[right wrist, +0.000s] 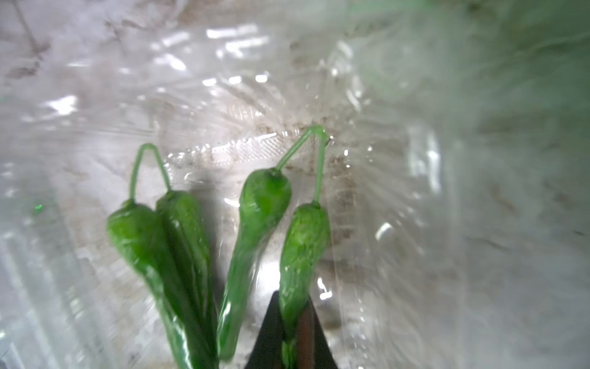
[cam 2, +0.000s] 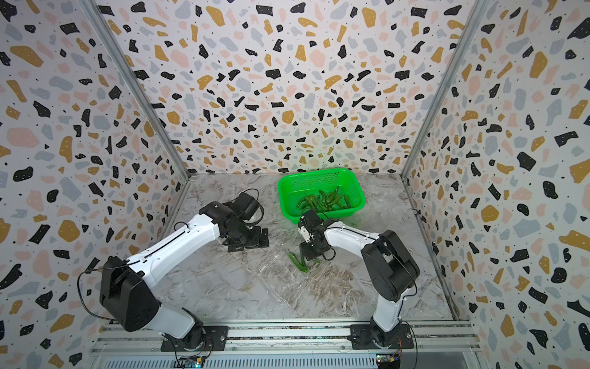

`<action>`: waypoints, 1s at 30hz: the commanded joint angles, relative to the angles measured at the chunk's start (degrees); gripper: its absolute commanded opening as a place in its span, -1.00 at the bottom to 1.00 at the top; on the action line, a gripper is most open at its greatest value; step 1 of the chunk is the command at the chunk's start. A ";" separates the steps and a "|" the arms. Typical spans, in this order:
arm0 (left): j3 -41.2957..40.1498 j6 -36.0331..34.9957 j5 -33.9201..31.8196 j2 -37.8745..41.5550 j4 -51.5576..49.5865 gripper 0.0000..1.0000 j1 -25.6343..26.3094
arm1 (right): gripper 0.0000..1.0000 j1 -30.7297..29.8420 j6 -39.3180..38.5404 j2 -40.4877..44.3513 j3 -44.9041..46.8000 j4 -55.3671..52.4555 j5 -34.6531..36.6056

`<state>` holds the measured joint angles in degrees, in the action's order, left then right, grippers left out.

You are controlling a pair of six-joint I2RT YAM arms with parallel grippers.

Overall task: Take small green peppers out of containers
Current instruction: Pick up the green pepper from the packing box, then place the green pepper in the basket.

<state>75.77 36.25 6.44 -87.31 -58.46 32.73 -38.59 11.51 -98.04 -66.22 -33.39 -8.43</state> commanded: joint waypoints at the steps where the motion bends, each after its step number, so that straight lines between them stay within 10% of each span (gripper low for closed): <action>1: 2.06 -0.48 -0.38 -1.17 -0.63 0.92 -0.21 | -0.91 0.22 1.20 8.25 -6.13 -5.40 0.82; 11: 4.92 -1.72 0.31 -4.16 -0.96 0.92 -0.21 | -0.91 7.55 2.02 9.36 -21.07 -9.18 -0.05; 21: 6.50 -2.27 -0.27 -4.32 -2.47 0.92 -0.21 | -0.89 18.10 1.08 -14.02 -36.58 -0.26 1.44; 26: 5.56 -2.04 -1.27 -2.55 -3.50 0.92 -0.21 | 0.11 20.06 -0.76 -31.40 -55.81 -10.88 0.18; 30: 3.27 -0.99 -2.02 -0.39 -3.22 0.92 -0.21 | 0.20 20.04 -1.97 -26.16 -51.18 -10.76 -1.63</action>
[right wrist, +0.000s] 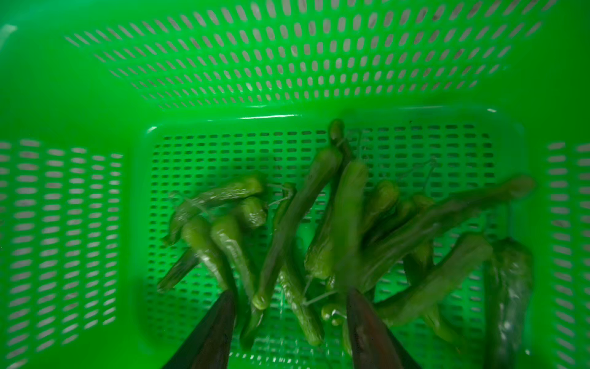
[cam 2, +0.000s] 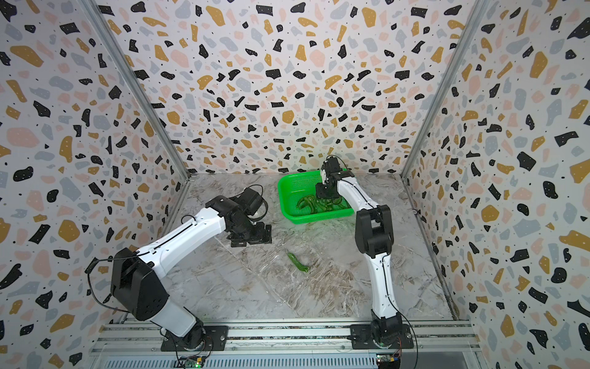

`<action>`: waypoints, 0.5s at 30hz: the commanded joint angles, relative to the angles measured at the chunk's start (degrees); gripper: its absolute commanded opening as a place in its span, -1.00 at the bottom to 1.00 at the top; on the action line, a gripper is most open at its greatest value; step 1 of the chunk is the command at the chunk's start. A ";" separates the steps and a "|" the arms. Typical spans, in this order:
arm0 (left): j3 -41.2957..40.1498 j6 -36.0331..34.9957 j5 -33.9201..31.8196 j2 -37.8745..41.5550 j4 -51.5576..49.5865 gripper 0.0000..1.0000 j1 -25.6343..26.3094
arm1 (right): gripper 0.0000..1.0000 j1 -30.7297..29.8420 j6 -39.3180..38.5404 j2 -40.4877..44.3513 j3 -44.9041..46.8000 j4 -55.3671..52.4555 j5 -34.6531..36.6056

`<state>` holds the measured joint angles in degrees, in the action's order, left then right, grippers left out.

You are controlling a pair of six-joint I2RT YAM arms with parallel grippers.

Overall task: Take small green peppers out of containers
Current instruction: Place the green pepper in the basket.

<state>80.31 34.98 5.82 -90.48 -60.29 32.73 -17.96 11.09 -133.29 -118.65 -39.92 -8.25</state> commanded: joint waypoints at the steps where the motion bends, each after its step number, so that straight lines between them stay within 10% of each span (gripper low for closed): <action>1: -2.08 0.68 -1.43 3.22 -1.09 0.92 -0.21 | 0.21 -0.54 -1.45 12.80 5.71 -2.79 -2.72; 15: -3.76 0.75 0.41 1.54 2.22 0.92 -0.21 | 0.17 -5.18 0.72 48.71 55.36 2.28 -8.44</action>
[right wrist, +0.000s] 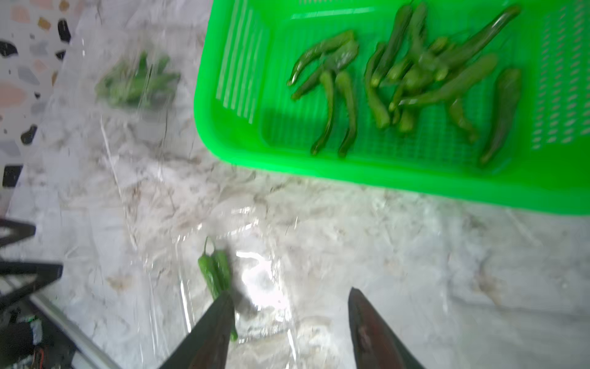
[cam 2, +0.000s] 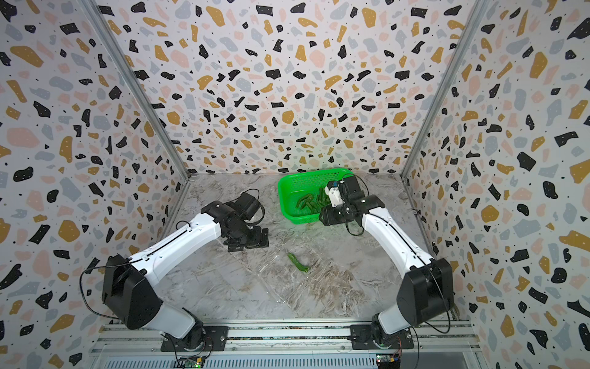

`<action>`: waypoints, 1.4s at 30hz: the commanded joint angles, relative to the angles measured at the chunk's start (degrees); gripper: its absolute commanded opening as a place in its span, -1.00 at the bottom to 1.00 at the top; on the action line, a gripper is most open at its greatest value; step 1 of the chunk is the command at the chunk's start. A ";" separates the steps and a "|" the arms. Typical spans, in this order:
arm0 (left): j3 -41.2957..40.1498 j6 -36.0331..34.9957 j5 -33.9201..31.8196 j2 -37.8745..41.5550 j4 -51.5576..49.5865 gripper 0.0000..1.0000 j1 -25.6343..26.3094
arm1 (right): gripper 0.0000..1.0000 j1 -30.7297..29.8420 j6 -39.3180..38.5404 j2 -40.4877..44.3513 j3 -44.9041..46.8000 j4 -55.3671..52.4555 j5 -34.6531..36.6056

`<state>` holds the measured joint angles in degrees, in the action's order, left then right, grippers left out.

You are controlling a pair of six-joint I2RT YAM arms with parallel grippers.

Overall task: Take small green peppers out of containers
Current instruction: Place the green pepper in the basket, then move the packing box to the center of the board.

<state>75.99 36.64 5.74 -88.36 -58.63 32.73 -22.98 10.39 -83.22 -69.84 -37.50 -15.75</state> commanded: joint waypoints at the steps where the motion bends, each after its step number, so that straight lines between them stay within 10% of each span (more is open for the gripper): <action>1: 0.57 -1.05 0.59 -0.67 0.55 0.92 -0.21 | 0.17 -0.34 1.91 -0.78 9.12 1.02 -0.95; 19: -4.35 1.41 1.33 2.82 2.10 0.92 -0.21 | -0.06 -12.67 3.75 2.56 20.01 -0.34 -2.38; 42: -0.82 0.54 1.16 0.63 1.04 0.92 -0.21 | 0.10 -19.89 -1.37 -11.12 5.40 -3.42 -1.19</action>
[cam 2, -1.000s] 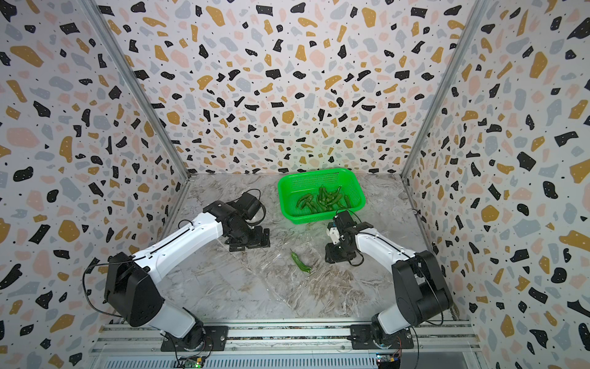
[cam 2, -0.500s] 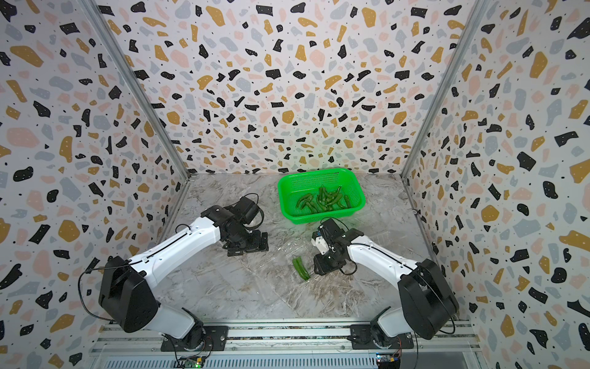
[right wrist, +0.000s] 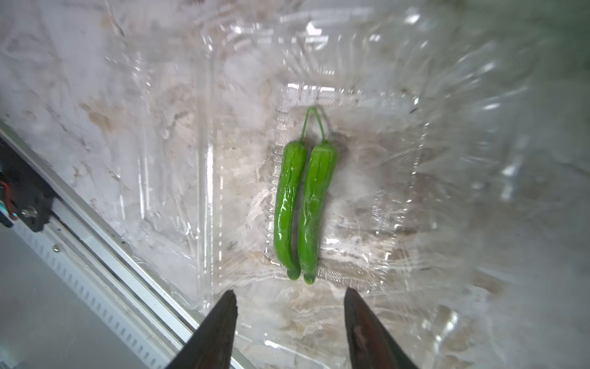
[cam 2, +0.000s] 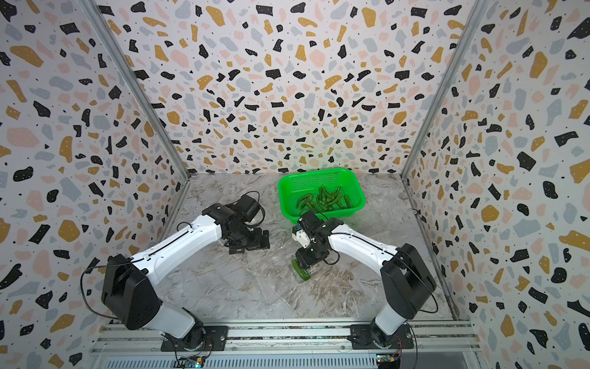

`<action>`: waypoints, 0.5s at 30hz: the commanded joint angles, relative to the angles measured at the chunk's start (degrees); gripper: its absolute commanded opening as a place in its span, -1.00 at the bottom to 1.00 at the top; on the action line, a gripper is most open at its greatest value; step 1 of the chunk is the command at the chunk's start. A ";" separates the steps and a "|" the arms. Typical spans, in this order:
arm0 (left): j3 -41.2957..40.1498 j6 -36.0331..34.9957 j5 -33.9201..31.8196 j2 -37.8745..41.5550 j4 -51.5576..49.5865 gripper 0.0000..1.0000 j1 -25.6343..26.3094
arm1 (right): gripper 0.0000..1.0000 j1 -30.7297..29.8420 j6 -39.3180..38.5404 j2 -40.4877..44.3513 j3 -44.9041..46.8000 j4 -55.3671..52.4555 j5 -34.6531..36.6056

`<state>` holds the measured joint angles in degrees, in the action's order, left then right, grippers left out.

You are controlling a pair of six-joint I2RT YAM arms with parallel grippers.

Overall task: Take small green peppers out of containers
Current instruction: Move the packing box to the center of the board, then pick up the green pepper from the packing box.

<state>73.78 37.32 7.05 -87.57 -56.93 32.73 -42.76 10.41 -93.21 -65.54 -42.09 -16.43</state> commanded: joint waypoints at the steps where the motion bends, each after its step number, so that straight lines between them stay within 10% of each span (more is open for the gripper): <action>1: 1.36 0.03 -0.19 -0.10 -0.79 0.92 -0.21 | 0.10 -0.26 -1.55 -2.28 1.44 2.13 -0.44; 10: 1.61 -0.51 -0.37 -0.47 -0.96 0.92 -0.21 | -0.05 -1.62 -2.07 -9.33 2.34 7.60 2.93; 15: 2.83 -0.97 -0.69 -0.93 -1.38 0.92 -0.21 | -0.65 -1.58 -1.88 -8.75 1.46 7.28 4.38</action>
<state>74.43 37.08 7.01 -88.05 -57.14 32.73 -44.16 8.69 -102.94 -63.53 -34.24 -14.04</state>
